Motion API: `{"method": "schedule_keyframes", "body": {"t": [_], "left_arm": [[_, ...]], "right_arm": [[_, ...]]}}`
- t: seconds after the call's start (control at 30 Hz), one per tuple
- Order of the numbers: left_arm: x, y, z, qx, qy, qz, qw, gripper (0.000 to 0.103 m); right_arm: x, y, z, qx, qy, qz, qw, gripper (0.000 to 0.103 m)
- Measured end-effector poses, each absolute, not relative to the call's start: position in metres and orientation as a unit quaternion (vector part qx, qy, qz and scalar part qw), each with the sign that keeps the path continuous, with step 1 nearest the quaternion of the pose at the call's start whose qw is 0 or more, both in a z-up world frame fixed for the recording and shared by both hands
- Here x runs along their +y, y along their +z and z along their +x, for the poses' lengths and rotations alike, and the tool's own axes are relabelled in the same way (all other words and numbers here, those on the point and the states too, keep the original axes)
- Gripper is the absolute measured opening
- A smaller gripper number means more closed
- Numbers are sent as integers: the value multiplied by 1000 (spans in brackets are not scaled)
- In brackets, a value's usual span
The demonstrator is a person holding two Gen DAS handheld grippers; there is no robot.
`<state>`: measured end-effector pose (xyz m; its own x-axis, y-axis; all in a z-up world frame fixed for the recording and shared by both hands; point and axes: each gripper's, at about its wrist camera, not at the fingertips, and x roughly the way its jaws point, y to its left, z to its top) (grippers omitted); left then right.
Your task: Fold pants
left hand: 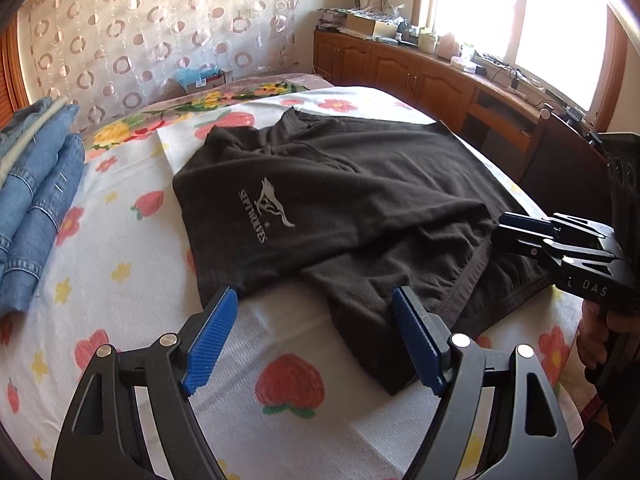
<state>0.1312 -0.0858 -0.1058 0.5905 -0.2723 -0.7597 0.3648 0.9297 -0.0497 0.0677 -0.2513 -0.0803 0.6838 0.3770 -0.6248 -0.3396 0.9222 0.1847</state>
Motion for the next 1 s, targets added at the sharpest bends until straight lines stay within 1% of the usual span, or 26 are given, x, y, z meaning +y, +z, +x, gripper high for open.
{"method": "schedule_keyframes", "body": {"t": [0.03, 0.13, 0.17, 0.23, 0.47, 0.83, 1.0], "left_arm": [[-86, -107, 130, 416, -180, 56, 890, 80], [-85, -107, 127, 415, -181, 53, 890, 80], [-84, -106, 126, 414, -182, 52, 890, 80], [-83, -105, 123, 411, -183, 48, 892, 80], [-84, -94, 112, 397, -198, 44, 895, 80], [-96, -84, 104, 385, -221, 50, 895, 80], [-96, -86, 107, 387, -217, 49, 895, 80]], "right_arm": [[-251, -80, 69, 348, 197, 30, 916, 28], [-247, -77, 67, 348, 199, 24, 916, 17], [-246, -75, 65, 346, 199, 23, 917, 11], [-248, -70, 60, 336, 208, 30, 918, 7], [-260, -50, 31, 305, 205, 29, 930, 6], [-278, -35, 0, 296, 195, 30, 935, 6], [-284, -39, -3, 308, 193, 32, 931, 6]]}}
